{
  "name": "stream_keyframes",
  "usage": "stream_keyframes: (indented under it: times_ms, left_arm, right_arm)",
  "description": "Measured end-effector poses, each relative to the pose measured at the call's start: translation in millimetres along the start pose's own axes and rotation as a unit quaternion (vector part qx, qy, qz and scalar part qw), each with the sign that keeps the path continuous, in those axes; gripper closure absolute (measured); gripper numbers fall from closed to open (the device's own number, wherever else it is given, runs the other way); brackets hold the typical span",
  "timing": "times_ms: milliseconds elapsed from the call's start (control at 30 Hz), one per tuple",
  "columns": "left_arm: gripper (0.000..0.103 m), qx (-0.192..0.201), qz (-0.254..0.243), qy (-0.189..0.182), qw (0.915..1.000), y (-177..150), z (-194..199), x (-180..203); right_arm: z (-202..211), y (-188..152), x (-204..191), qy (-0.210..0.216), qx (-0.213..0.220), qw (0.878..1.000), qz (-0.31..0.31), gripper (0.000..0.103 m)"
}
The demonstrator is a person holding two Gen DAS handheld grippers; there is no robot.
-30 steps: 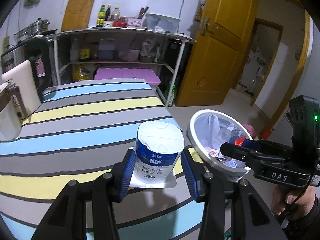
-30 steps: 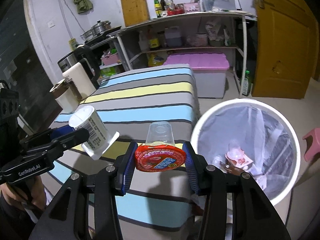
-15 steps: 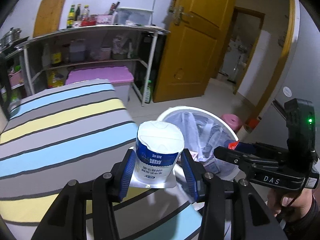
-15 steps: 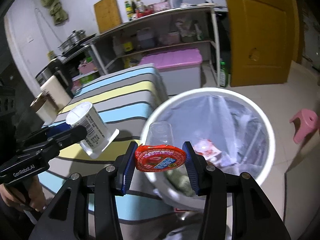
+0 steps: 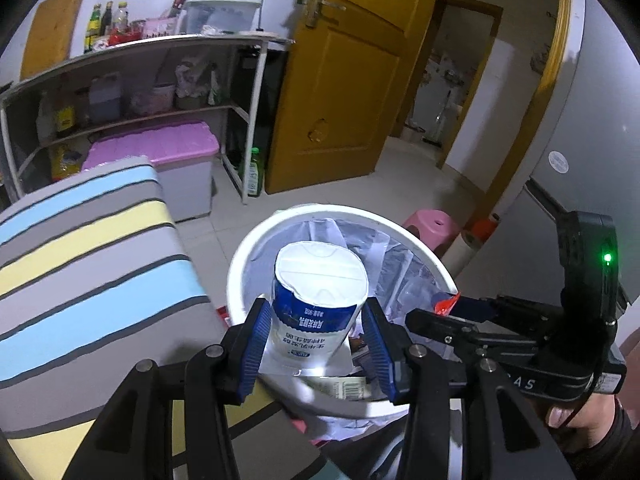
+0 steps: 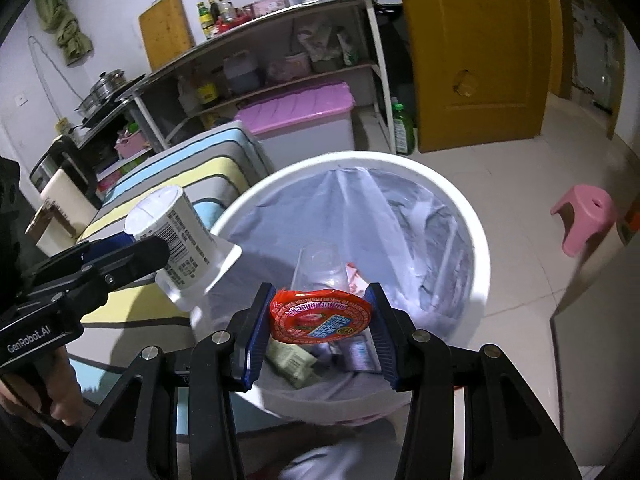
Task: Collect trash
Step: 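Carry the yogurt cup and red-lidded cup over the bin and open both tools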
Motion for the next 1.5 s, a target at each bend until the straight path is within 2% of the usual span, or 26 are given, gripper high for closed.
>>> stream_keyframes:
  times_ms: [333, 633, 1267, 1400, 1500]
  left_arm:
    - [0.055, -0.019, 0.009, -0.016, 0.9996, -2, -27, -3]
    - [0.053, -0.018, 0.008, -0.014, 0.9997, -2, -27, -2]
    - [0.053, 0.005, 0.01, 0.012, 0.9999, -22, 31, -2]
    - [0.053, 0.008, 0.012, 0.015, 0.9998, -27, 41, -3]
    - [0.053, 0.008, 0.013, 0.019, 0.9997, -28, 45, -4]
  right_arm:
    - [-11, -4, 14, -0.016, -0.012, 1.0, -0.008, 0.056]
    - [-11, -4, 19, -0.02, -0.007, 1.0, -0.013, 0.053]
    - [33, -2, -7, -0.018, 0.034, 0.999, 0.014, 0.053]
    - [33, -2, -11, -0.015, 0.04, 0.999, 0.02, 0.053]
    - [19, -5, -10, -0.016, 0.028, 0.999, 0.022, 0.053]
Point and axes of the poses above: each gripper's, at about its wrist camera, not at the fingertips, and z roughly against the way its jaws point, x to its right, y to its top, the point moved 9 cm from there along -z, roughly the way its jaws point, and after that the axes turned 13 degrees about -y, right-handed, at the moved point
